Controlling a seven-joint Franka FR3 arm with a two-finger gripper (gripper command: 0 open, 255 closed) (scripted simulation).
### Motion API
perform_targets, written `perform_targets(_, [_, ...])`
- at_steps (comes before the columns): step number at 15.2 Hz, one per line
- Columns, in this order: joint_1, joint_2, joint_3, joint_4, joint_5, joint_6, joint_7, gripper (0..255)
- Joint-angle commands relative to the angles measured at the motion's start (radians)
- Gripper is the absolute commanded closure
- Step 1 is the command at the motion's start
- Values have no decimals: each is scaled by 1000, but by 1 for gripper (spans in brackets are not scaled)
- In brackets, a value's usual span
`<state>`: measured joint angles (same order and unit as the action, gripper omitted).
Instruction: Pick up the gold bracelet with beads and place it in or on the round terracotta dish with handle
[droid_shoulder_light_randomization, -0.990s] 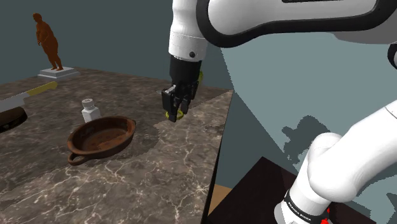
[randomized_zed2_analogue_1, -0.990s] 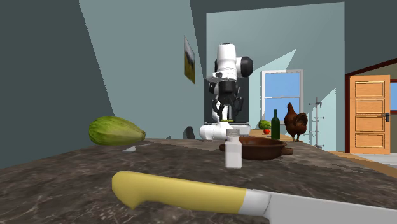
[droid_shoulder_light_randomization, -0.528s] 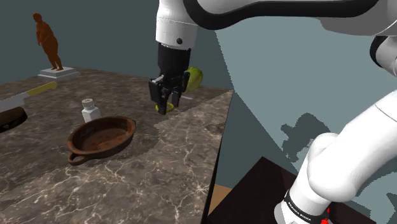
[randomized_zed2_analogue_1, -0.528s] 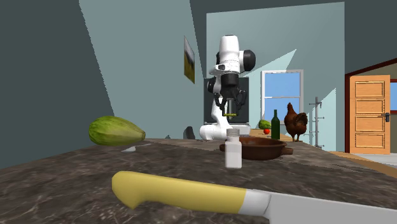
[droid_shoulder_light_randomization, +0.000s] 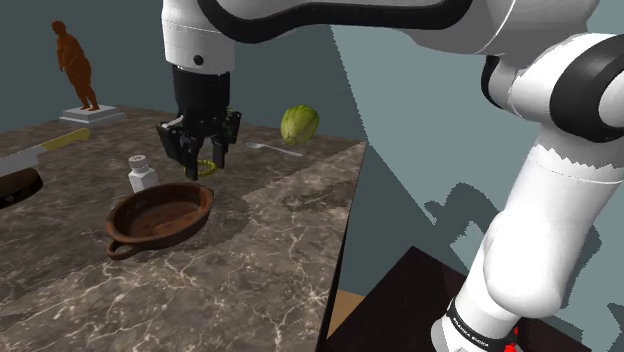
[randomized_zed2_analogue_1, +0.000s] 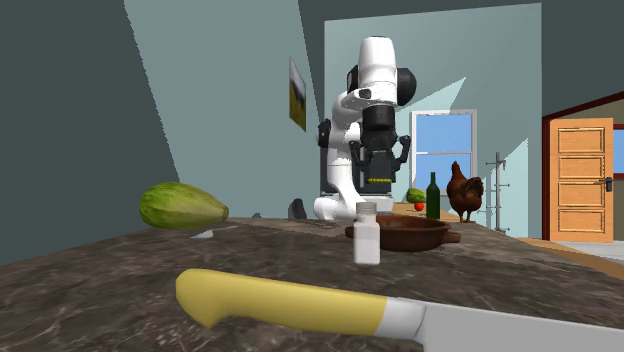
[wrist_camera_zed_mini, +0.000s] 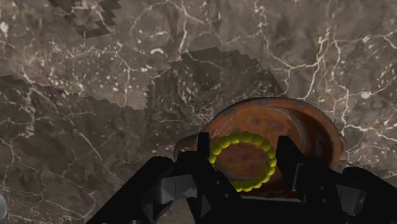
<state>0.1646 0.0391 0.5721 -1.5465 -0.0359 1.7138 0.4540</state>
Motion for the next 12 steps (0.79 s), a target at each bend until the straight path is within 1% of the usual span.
perform_targets(1, [35,114,25,135,-71,-41,54,255])
perform_targets(3, [88,230,33,277,-143,-87,95,255])
perform_targets(5, [160,352,29,444,-214,-148,122,255])
perform_targets(12, [121,303,26,278,-185,-26,120,255])
